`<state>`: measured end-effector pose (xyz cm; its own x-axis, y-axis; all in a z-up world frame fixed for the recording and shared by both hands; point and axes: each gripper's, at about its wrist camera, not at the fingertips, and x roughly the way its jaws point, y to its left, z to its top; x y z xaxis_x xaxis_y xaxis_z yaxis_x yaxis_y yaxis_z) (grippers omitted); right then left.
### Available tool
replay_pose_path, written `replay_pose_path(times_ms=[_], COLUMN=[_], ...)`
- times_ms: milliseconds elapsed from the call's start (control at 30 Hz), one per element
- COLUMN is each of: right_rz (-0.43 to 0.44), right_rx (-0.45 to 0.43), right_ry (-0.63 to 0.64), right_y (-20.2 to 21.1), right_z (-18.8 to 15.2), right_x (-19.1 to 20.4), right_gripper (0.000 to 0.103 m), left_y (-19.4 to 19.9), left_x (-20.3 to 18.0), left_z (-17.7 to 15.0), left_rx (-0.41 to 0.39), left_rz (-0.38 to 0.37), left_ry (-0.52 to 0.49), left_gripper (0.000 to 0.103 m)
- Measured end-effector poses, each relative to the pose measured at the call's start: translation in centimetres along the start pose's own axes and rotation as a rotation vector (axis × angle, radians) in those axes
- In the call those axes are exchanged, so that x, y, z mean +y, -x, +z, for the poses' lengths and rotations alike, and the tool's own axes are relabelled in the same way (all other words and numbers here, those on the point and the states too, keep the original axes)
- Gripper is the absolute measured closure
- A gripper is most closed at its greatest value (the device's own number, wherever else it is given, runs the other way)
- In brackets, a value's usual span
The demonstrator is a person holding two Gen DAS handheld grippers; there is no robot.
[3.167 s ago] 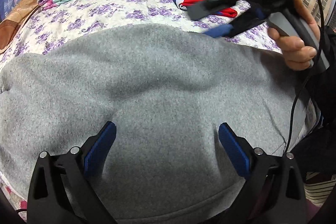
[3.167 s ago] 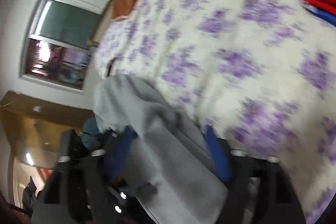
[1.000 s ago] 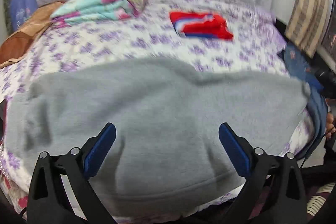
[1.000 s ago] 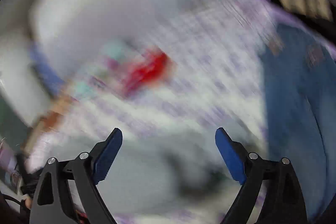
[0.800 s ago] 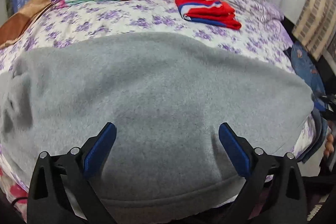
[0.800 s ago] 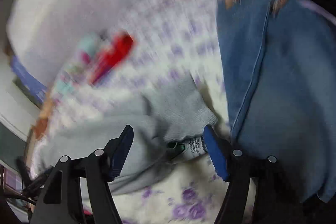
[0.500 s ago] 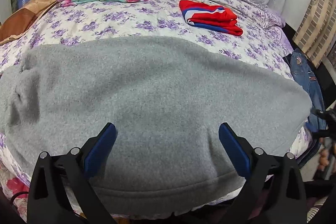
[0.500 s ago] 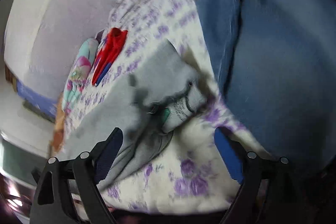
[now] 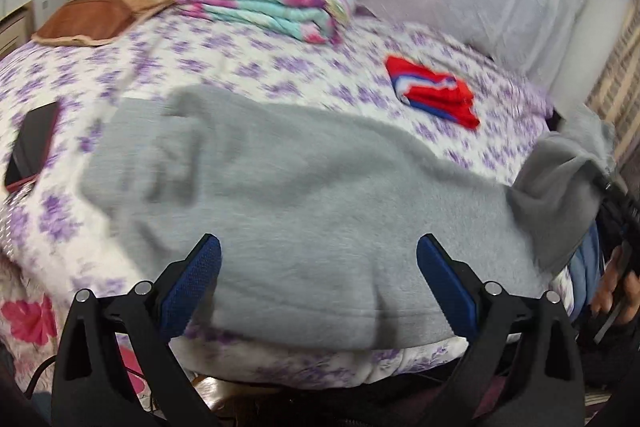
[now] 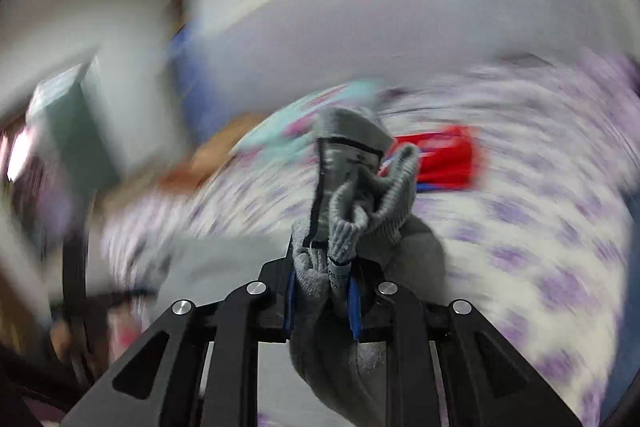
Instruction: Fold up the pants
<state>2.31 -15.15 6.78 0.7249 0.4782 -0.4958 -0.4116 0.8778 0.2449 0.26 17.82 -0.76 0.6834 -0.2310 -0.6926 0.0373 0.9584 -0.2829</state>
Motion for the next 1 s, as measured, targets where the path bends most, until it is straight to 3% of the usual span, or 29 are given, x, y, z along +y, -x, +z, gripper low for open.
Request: replay_pose_path(times_ms=[100, 133, 167, 233, 333, 433, 500, 600, 700, 800, 900, 1000], right_rz=[0.019, 0.031, 0.04, 0.014, 0.083, 0.171, 0.144, 0.062, 0.098, 0.138, 0.134, 0.151], right_rx=[0.271, 0.375, 0.429, 0.353, 0.254, 0.15, 0.208, 0.433, 0.315, 0.235, 0.233, 0.216], right_ry=[0.163, 0.205, 0.228, 0.357, 0.351, 0.23, 0.177, 0.071, 0.062, 0.047, 0.036, 0.013], right_y=[-9.2, -12.6, -14.2, -13.8, -11.2, -8.5, -9.8, -14.0, -12.3, -10.7, -10.2, -9.1], right_z=[-2.8, -5.0, -6.2, -7.6, -6.2, -3.5, -3.1, -6.4, -6.0, -5.5, -6.1, -6.4], right_x=[5.4, 6.4, 6.8, 9.2, 10.1, 8.4, 7.3, 4.6, 4.9, 4.7, 4.4, 4.1], right_gripper=[0.066, 0.052, 0.046, 0.025, 0.025, 0.025, 0.029, 0.034, 0.031, 0.024, 0.024, 0.024], left_y=[0.6, 0.6, 0.6, 0.5, 0.4, 0.1, 0.1, 0.1, 0.2, -1.1, -2.3, -3.3], left_x=[1.8, 2.6, 3.0, 3.9, 4.4, 4.6, 4.8, 6.1, 8.5, 10.9, 12.3, 13.2], left_z=[-0.7, -1.1, -1.3, -1.7, -1.8, -1.7, -1.8, -2.1, -2.4, -2.3, -1.7, -0.4], left_rx=[-0.004, 0.006, 0.012, 0.023, 0.031, 0.037, 0.038, 0.038, 0.043, 0.038, 0.004, -0.043], left_rz=[0.011, 0.016, 0.017, 0.024, 0.044, 0.043, 0.041, 0.038, 0.023, -0.108, -0.183, -0.252], left_ry=[0.055, 0.077, 0.088, 0.105, 0.104, 0.109, 0.12, 0.197, 0.314, 0.449, 0.562, 0.608], left_gripper=[0.007, 0.007, 0.007, 0.007, 0.007, 0.007, 0.007, 0.007, 0.007, 0.007, 0.007, 0.007])
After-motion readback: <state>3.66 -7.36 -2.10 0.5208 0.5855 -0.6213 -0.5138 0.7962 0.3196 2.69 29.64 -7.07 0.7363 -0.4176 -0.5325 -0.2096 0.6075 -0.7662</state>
